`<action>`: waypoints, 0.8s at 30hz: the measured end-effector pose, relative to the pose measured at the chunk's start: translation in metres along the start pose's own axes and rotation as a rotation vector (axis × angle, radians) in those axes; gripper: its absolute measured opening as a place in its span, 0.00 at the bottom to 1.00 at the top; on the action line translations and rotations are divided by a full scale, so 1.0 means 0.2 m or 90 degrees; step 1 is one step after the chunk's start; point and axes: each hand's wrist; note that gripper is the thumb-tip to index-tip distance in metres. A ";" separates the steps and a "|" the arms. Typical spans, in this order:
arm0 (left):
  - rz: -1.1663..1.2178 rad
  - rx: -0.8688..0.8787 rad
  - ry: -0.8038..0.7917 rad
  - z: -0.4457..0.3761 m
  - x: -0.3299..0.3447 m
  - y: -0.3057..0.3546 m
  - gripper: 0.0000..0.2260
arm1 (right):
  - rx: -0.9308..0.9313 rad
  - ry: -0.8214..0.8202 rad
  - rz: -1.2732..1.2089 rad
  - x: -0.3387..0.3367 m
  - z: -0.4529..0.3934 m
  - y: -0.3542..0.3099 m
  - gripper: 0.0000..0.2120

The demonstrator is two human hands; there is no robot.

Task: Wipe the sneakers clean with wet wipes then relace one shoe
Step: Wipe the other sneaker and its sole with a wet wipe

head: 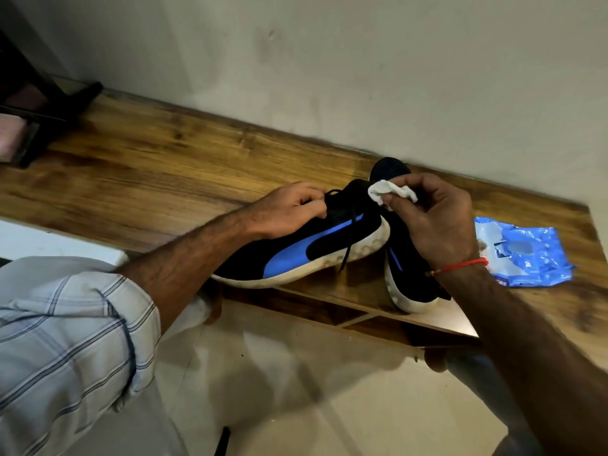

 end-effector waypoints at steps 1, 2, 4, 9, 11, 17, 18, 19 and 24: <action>0.018 0.000 0.022 0.00 0.00 0.01 0.08 | -0.017 0.011 0.019 0.00 0.00 0.00 0.09; 0.034 0.000 0.032 0.01 0.01 0.02 0.09 | -0.049 0.018 0.059 -0.01 0.00 -0.01 0.09; 0.052 -0.011 0.037 0.01 0.02 0.03 0.10 | -0.157 0.005 0.157 0.01 0.04 -0.04 0.09; 0.078 -0.013 0.065 0.00 0.03 0.03 0.20 | -0.386 -0.195 0.233 0.21 0.25 -0.12 0.07; 0.067 -0.014 0.044 0.00 0.03 0.03 0.20 | -0.376 -0.195 0.278 0.17 0.21 -0.10 0.08; 0.073 -0.049 0.053 0.01 0.02 0.04 0.20 | -0.166 -0.002 0.325 -0.04 0.01 0.00 0.09; 0.078 -0.049 0.059 0.01 0.01 0.04 0.19 | -0.159 -0.004 0.315 -0.02 0.03 0.00 0.10; 0.081 -0.052 0.067 0.01 0.00 0.04 0.19 | -0.163 -0.009 0.299 -0.01 0.05 -0.01 0.11; 0.067 -0.064 0.106 0.03 -0.03 0.01 0.20 | -0.257 -0.069 0.236 0.07 0.16 -0.10 0.10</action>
Point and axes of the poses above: each hand's wrist, its own z-axis away from the middle knuckle, its own x-axis out of the palm, y = z × x
